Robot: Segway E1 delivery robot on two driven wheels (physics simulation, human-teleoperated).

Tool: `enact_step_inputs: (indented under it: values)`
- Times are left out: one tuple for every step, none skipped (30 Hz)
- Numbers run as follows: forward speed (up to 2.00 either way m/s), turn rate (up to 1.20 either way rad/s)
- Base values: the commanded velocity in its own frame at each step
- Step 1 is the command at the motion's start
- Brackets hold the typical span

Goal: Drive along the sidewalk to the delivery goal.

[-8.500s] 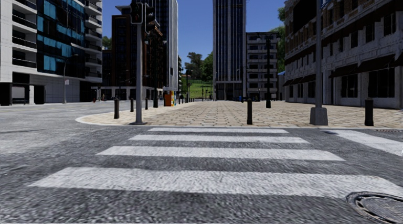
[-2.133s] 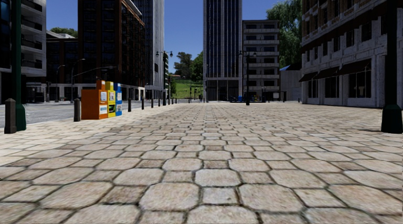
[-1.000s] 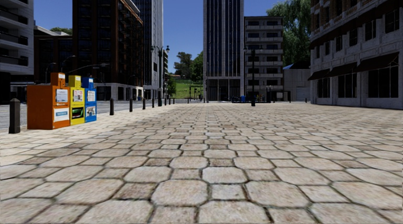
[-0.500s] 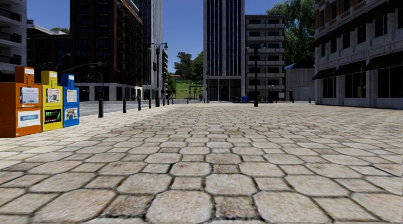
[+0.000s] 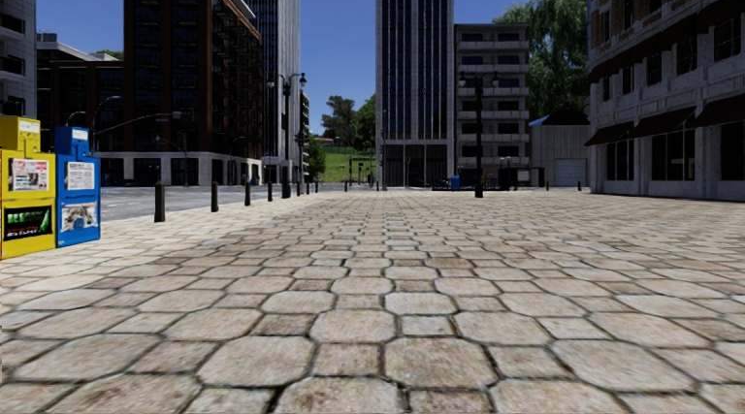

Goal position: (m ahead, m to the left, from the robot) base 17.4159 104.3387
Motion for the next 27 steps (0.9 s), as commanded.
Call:
enact_step_inputs:
  values:
    - [2.0,0.0]
    - [2.0,0.0]
    - [2.0,0.0]
    - [2.0,0.0]
    - [2.0,0.0]
    - [2.0,0.0]
    - [2.0,0.0]
    - [2.0,0.0]
    - [2.0,0.0]
    - [2.0,0.0]
    - [2.0,0.0]
    - [2.0,0.0]
    - [2.0,0.0]
    - [2.0,0.0]
    - [2.0,0.0]
    - [2.0,0.0]
    - [2.0,0.0]
    - [2.0,0.0]
    - [2.0,0.0]
    - [2.0,0.0]
    - [2.0,0.0]
    - [2.0,0.0]
    - [2.0,0.0]
    - [2.0,0.0]
    - [2.0,0.0]
    - [2.0,0.0]
    - [2.0,0.0]
